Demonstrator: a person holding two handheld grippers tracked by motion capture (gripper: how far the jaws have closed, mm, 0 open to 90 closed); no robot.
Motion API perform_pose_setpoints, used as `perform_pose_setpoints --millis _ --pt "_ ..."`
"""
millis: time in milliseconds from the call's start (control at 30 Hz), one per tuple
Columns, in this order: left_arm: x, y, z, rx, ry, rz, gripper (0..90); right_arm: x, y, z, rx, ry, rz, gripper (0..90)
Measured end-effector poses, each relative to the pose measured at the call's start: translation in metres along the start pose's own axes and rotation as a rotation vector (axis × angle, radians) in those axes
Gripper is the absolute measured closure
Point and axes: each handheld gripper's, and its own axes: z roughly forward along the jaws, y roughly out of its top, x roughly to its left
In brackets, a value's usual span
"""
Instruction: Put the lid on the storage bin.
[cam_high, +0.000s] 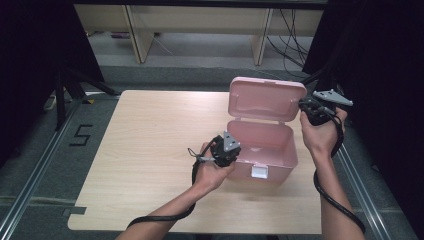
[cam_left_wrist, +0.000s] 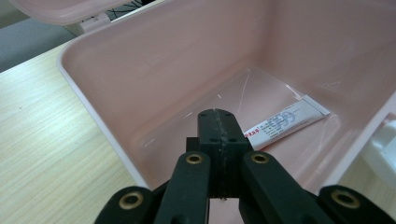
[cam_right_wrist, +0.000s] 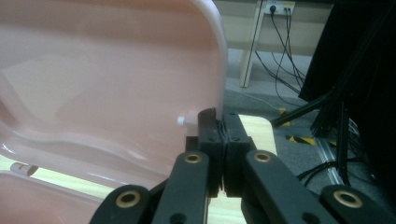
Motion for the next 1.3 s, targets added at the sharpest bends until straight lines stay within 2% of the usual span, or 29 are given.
perform_pose_setpoints --millis 33,67,100,133,233,300,333,367,400,433,467,533,567,600,633,667,700,733,767,800,833,867,933,1067,1100,1133,1267,1300 --pt "0.0 0.0 0.0 0.0 0.0 -0.001 90.0 0.002 -0.001 -0.001 -0.001 -0.004 0.019 89.9" --pt "0.0 0.0 0.0 0.0 0.0 0.0 90.0 0.001 -0.002 -0.002 -0.006 0.0 -0.002 89.9" --pt "0.0 0.0 0.0 -0.002 0.0 -0.001 90.0 0.003 -0.002 -0.003 -0.005 -0.001 0.026 89.9" --pt "0.0 0.0 0.0 -0.002 0.001 -0.002 90.0 0.001 -0.003 -0.003 -0.008 0.005 0.004 89.9" --pt "0.0 0.0 0.0 -0.004 0.001 -0.001 90.0 0.002 -0.006 -0.005 -0.025 -0.003 -0.01 89.9" --pt "0.0 0.0 0.0 -0.006 0.0 0.001 90.0 0.004 -0.008 -0.007 -0.028 -0.007 0.007 89.9" --pt "0.0 -0.001 0.0 -0.012 -0.001 -0.002 90.0 0.003 -0.009 -0.007 -0.04 -0.006 -0.018 89.8" --pt "0.0 -0.001 0.0 -0.017 -0.002 -0.001 90.0 0.004 -0.011 -0.008 -0.042 -0.009 -0.002 89.8" --pt "0.0 -0.001 0.0 -0.013 -0.004 -0.002 90.0 0.003 -0.011 -0.009 -0.045 -0.004 -0.018 89.9" --pt "0.0 -0.001 0.0 -0.019 -0.007 -0.003 90.0 0.004 -0.012 -0.011 -0.038 -0.008 -0.01 89.8" --pt "0.0 -0.001 0.0 -0.02 -0.005 -0.002 90.0 0.003 -0.013 -0.01 -0.05 -0.002 -0.023 89.8" --pt "0.0 -0.001 0.0 -0.02 -0.006 -0.004 90.0 0.005 -0.014 -0.012 -0.047 -0.01 -0.007 89.8" --pt "0.0 -0.001 -0.001 -0.016 -0.004 -0.003 90.0 0.004 -0.015 -0.011 -0.064 -0.017 -0.031 89.8" --pt "0.0 -0.001 -0.001 -0.014 -0.002 -0.002 90.0 0.005 -0.016 -0.012 -0.058 -0.016 -0.026 89.8" --pt "0.0 -0.001 -0.001 -0.017 -0.005 -0.008 90.0 0.006 -0.016 -0.013 -0.055 -0.019 -0.008 89.7" --pt "0.0 -0.001 -0.001 -0.022 -0.012 -0.012 90.0 0.005 -0.017 -0.013 -0.058 -0.018 -0.023 89.7" --pt "0.0 -0.002 -0.001 -0.031 -0.02 -0.032 90.0 0.006 -0.017 -0.014 -0.06 -0.016 -0.021 89.7" --pt "0.001 -0.002 -0.003 -0.023 -0.025 -0.028 90.0 0.005 -0.017 -0.014 -0.061 -0.009 -0.032 89.7" --pt "0.0 -0.002 -0.004 -0.042 -0.04 -0.056 89.4 0.006 -0.017 -0.014 -0.066 -0.012 -0.026 89.6" --pt "0.0 -0.002 -0.005 -0.058 -0.049 -0.075 83.3 0.007 -0.018 -0.015 -0.06 -0.017 -0.012 89.6" --pt "0.0 -0.001 -0.007 -0.074 -0.061 -0.086 73.3 0.005 -0.018 -0.015 -0.068 -0.018 -0.035 89.5" --pt "0.0 0.0 -0.01 -0.083 -0.071 -0.1 66.4 0.006 -0.019 -0.015 -0.065 -0.017 -0.029 89.5" --pt "0.001 0.003 -0.016 -0.12 -0.066 -0.094 59.5 0.006 -0.019 -0.015 -0.066 -0.016 -0.034 89.3" --pt "0.007 0.011 -0.029 -0.187 -0.017 -0.081 52.3 0.006 -0.019 -0.017 -0.059 -0.011 -0.024 89.3" --pt "0.01 0.013 -0.032 -0.203 -0.006 -0.08 51.7 0.004 -0.02 -0.017 -0.065 -0.014 -0.042 89.3" --pt "0.013 0.015 -0.034 -0.215 0.005 -0.074 50.9 0.006 -0.02 -0.017 -0.061 -0.01 -0.024 89.3" --pt "0.025 0.023 -0.042 -0.251 0.039 -0.082 47.7 0.006 -0.023 -0.019 -0.075 -0.019 -0.038 89.3" --pt "0.027 0.024 -0.043 -0.257 0.045 -0.095 47.5 0.006 -0.024 -0.019 -0.086 -0.023 -0.049 89.3"
